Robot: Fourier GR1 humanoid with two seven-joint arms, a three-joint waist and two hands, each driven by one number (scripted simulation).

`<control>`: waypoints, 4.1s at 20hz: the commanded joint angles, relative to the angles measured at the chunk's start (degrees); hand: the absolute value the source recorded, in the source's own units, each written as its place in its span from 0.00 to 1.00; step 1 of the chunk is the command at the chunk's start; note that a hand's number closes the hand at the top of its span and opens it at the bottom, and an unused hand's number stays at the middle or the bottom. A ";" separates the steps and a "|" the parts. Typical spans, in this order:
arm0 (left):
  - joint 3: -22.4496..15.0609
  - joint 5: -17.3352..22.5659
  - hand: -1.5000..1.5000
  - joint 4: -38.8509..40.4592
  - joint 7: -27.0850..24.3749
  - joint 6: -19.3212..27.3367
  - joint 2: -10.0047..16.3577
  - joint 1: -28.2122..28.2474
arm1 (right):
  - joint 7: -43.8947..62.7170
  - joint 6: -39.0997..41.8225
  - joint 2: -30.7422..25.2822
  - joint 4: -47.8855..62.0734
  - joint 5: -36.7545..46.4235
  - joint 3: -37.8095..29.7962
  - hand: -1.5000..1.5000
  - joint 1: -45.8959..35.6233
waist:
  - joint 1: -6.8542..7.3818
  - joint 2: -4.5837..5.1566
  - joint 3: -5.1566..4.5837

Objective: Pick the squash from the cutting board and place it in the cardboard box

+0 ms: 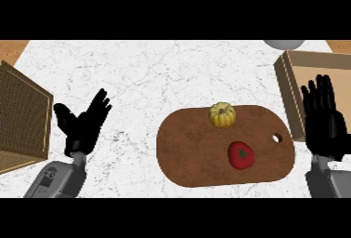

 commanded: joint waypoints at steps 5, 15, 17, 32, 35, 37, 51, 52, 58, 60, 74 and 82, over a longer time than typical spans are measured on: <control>-3.05 -9.47 0.50 -5.10 -6.94 -5.39 9.83 -6.22 | 11.79 -15.90 -14.46 -3.84 23.71 3.82 0.00 -6.85 | 1.15 -1.90 -1.00; -6.40 -13.04 0.50 -7.85 -11.25 -9.55 12.62 -6.75 | 38.42 -3.84 -34.28 -4.29 48.10 16.68 0.00 -8.69 | 2.32 -1.18 -1.09; -6.40 -12.99 0.50 -8.26 -11.62 -10.32 13.15 -6.66 | 44.38 2.39 -36.74 -5.95 51.23 19.99 0.00 -11.46 | 3.31 -0.99 -0.80; -8.14 -13.78 0.50 -8.42 -13.35 -12.42 11.59 -8.64 | 84.83 42.47 -17.92 -0.25 43.70 37.84 0.00 -33.22 | 7.95 0.54 -0.31; -7.52 -13.45 0.50 -8.02 -13.59 -13.06 12.27 -8.32 | 88.34 43.94 -13.71 5.41 42.97 38.89 0.00 -37.14 | 7.59 0.41 -0.20; -8.14 -13.44 0.50 -8.55 -12.80 -12.79 11.28 -8.61 | 90.30 44.82 -10.14 8.53 42.08 39.74 0.00 -39.67 | 7.61 0.15 -0.20; -4.29 -12.24 0.50 -7.33 -14.74 -13.24 12.81 -6.35 | 94.98 45.34 6.50 35.93 42.16 39.26 0.00 -53.44 | 3.46 -0.43 0.15; -4.51 -13.16 0.50 -7.32 -14.66 -13.20 13.68 -5.66 | 94.99 44.26 7.85 38.18 42.95 39.68 0.00 -53.31 | 3.61 -0.35 0.19; -4.33 -13.29 0.50 -10.30 -14.77 -11.25 11.96 -2.55 | 94.56 43.69 11.19 45.90 44.94 38.17 0.00 -57.18 | 2.67 -0.59 0.35; -4.33 -14.12 0.50 -7.29 -14.05 -11.18 11.05 -5.49 | 93.44 44.62 12.71 48.40 45.41 38.42 0.00 -58.26 | 1.47 -0.27 0.36; -0.99 -13.44 0.50 -10.00 -13.79 -13.99 13.26 -2.59 | 89.70 40.07 14.82 57.33 47.25 37.49 0.00 -57.36 | 1.71 -0.23 0.43; -0.08 -13.93 0.50 -12.09 -13.66 -14.43 13.18 -0.51 | 90.72 41.67 14.83 57.89 48.30 36.85 0.00 -57.52 | 1.11 -0.61 0.41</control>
